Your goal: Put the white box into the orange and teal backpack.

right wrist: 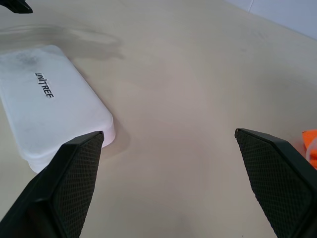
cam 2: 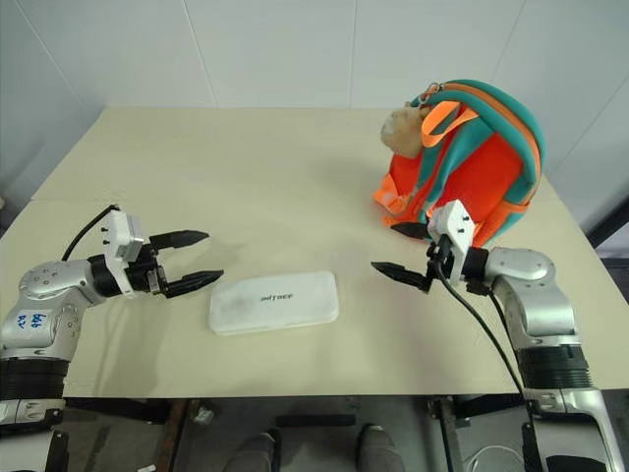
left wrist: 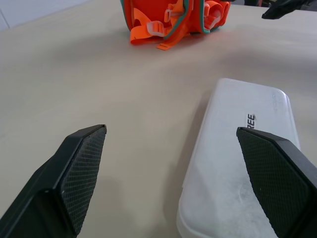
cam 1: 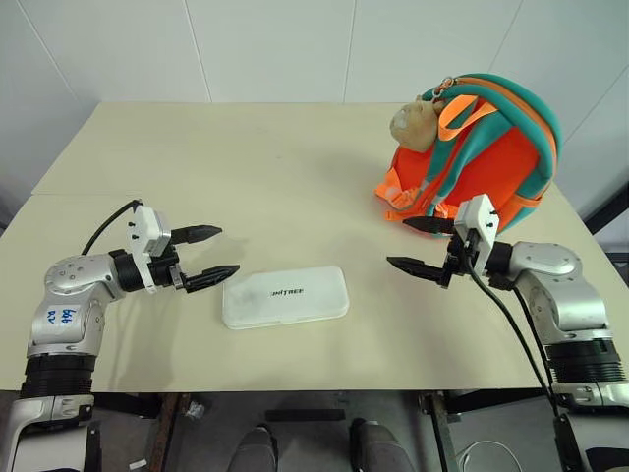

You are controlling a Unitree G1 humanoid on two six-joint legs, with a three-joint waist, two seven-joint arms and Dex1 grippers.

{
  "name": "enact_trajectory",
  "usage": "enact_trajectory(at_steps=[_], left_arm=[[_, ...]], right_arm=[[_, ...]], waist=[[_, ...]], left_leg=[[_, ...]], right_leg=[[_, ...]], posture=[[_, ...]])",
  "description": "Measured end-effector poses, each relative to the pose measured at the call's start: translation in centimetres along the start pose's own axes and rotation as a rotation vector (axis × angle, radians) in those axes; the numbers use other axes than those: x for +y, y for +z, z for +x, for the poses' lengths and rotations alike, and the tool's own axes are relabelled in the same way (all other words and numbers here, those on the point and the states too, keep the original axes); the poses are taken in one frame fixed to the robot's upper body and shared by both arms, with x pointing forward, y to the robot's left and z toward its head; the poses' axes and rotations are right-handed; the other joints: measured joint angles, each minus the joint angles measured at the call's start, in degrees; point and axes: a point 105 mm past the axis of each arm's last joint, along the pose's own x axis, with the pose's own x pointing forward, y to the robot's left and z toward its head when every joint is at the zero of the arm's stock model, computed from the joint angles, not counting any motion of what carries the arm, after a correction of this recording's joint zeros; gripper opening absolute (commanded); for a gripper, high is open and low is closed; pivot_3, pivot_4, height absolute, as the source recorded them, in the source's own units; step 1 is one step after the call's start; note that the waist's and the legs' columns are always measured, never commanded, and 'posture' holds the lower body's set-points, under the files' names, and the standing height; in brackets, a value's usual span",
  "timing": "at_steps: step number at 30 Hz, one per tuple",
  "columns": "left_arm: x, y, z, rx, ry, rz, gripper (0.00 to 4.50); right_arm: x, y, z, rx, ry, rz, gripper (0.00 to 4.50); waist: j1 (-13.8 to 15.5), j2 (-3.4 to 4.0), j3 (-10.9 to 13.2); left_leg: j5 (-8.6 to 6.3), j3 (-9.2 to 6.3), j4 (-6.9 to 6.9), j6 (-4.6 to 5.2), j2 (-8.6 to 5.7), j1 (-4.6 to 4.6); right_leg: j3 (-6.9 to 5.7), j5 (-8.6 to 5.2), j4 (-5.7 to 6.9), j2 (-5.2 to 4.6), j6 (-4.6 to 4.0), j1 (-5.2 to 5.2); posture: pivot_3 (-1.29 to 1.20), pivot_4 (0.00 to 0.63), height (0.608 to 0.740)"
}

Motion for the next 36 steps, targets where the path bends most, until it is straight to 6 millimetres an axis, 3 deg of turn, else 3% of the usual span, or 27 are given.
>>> enact_trajectory(at_steps=[8, 9, 11, 18, 22, 25, 29, 36], left_arm=[[-0.2, 0.3, -1.5, 0.01, 0.048, 0.021, 4.5], [-0.1, 0.2, -1.7, 0.019, 0.058, 0.02, 4.31], [0.0, -0.3, -2.6, 0.053, 0.089, 0.015, 3.89], [-2.0, -3.5, -6.5, 0.183, 0.151, -0.054, 1.66], [-3.2, -4.6, -7.3, 0.222, 0.176, -0.085, 0.37], [-3.6, -5.2, -7.1, 0.235, 0.167, -0.106, 0.34], [-4.6, -6.0, -3.5, 0.23, 0.081, -0.14, 0.34], [-3.6, -5.4, -1.7, 0.231, 0.076, -0.108, 0.34]], right_arm=[[0.1, 1.1, 1.6, -0.022, 0.049, -0.028, 4.48], [0.1, 1.1, 1.9, -0.021, 0.06, -0.031, 4.31], [0.2, 0.4, 2.3, 0.005, 0.079, -0.032, 3.88], [1.3, -2.2, 3.3, 0.063, 0.151, -0.01, 1.5], [2.0, -3.7, 3.9, 0.082, 0.181, 0.024, 0.07], [2.4, -4.2, 4.3, 0.088, 0.2, 0.024, 0.03], [4.5, -5.7, 5.9, 0.108, 0.27, 0.041, 0.03], [5.4, -6.2, 6.5, 0.126, 0.286, 0.065, 0.03]], waist=[[-0.3, 0.0, 0.0], [-0.3, 0.0, 0.0], [-0.2, 0.01, 0.0], [-0.3, 0.02, 0.0], [-0.3, 0.02, 0.0], [0.0, 0.03, 0.0], [-0.1, 0.03, 0.0], [-0.1, 0.03, 0.0]], left_leg=[[0.0, 0.0, 0.0, 0.0, 0.04, 0.03], [0.0, 0.0, 0.0, 0.0, 0.04, 0.03], [-0.01, 0.0, 0.0, -0.01, 0.04, 0.02], [-0.09, 0.04, -0.04, -0.05, 0.11, 0.0], [-0.09, 0.09, -0.02, -0.06, 0.12, 0.04], [-0.05, 0.09, -0.01, -0.07, 0.13, 0.05], [-0.03, 0.1, 0.01, -0.07, 0.15, 0.09], [-0.03, 0.1, 0.01, -0.08, 0.16, 0.1]], right_leg=[[0.0, -0.01, 0.03, 0.02, -0.01, -0.01], [0.0, -0.01, 0.02, 0.02, -0.01, -0.01], [0.0, -0.01, 0.0, 0.02, -0.02, -0.01], [0.0, -0.1, 0.02, 0.06, -0.15, -0.11], [0.0, -0.25, 0.02, 0.05, -0.45, -0.09], [0.0, -0.28, 0.03, 0.06, -0.51, -0.08], [0.0, -0.17, 0.08, 0.09, -0.35, -0.04], [0.0, -0.08, 0.17, 0.11, -0.17, -0.08]], posture=[[0.0, 0.15, 0.74], [0.0, 0.15, 0.74], [0.0, 0.15, 0.74], [0.0, 0.15, 0.74], [0.0, 0.15, 0.74], [0.0, 0.15, 0.74], [0.0, 0.15, 0.74], [0.0, 0.15, 0.74]])
